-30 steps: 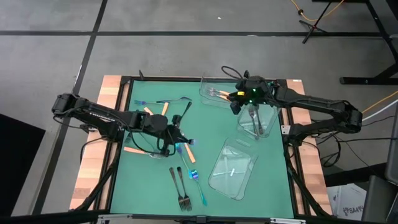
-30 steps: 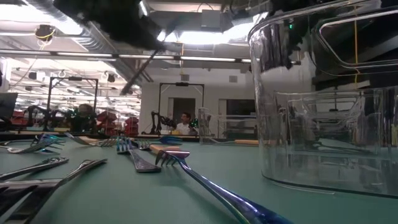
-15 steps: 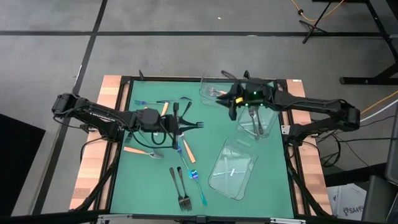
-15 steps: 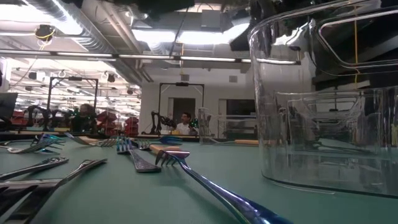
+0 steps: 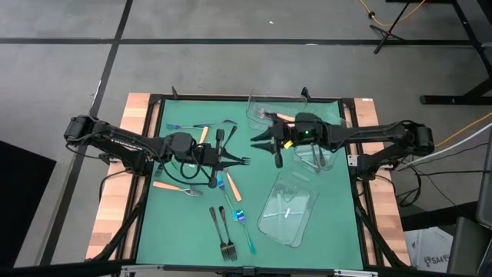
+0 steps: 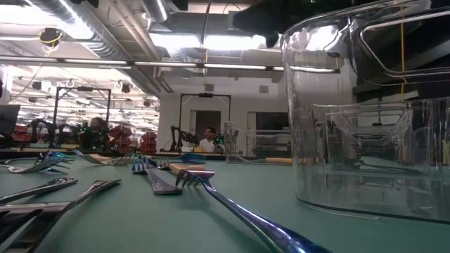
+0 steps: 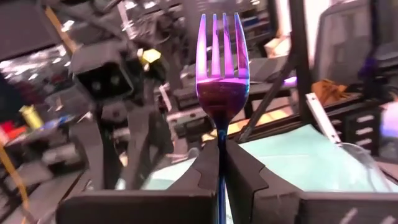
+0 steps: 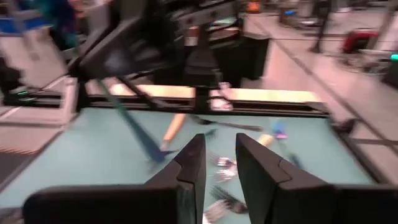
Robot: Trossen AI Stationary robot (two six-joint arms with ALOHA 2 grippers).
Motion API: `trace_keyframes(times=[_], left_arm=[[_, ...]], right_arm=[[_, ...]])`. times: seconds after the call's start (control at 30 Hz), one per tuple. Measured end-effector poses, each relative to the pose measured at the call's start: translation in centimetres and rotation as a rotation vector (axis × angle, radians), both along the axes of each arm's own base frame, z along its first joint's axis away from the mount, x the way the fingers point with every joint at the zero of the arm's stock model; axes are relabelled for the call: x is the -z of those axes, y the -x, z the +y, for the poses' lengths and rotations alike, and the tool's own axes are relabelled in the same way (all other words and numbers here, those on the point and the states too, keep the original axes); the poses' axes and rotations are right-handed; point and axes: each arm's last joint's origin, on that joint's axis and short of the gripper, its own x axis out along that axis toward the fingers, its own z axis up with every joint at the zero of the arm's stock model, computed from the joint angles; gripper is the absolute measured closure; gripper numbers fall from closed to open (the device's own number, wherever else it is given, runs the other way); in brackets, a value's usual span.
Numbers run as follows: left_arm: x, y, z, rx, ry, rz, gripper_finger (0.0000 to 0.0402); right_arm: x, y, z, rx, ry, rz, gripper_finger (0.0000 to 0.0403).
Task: Sort silverware by color (type)
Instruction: Put the blue fork into the bottom transparent bin
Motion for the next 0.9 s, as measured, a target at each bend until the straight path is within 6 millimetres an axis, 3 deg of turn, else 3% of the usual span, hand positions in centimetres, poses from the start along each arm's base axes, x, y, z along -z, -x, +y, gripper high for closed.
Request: trace_keyframes(times=[0.27,0.9], left_arm=[[-0.1,0.0,-0.3,0.112,-0.027,-0.009,0.0396],[-0.1,0.1,-0.5,0.170,-0.026,-0.019,0.0396]], right_arm=[[0.8,-1.2,1.9,-0.182,-0.016,-0.042,0.0324],[2.5,-3.7,4.8,-0.276,-0.003,-0.186,0.0324]])
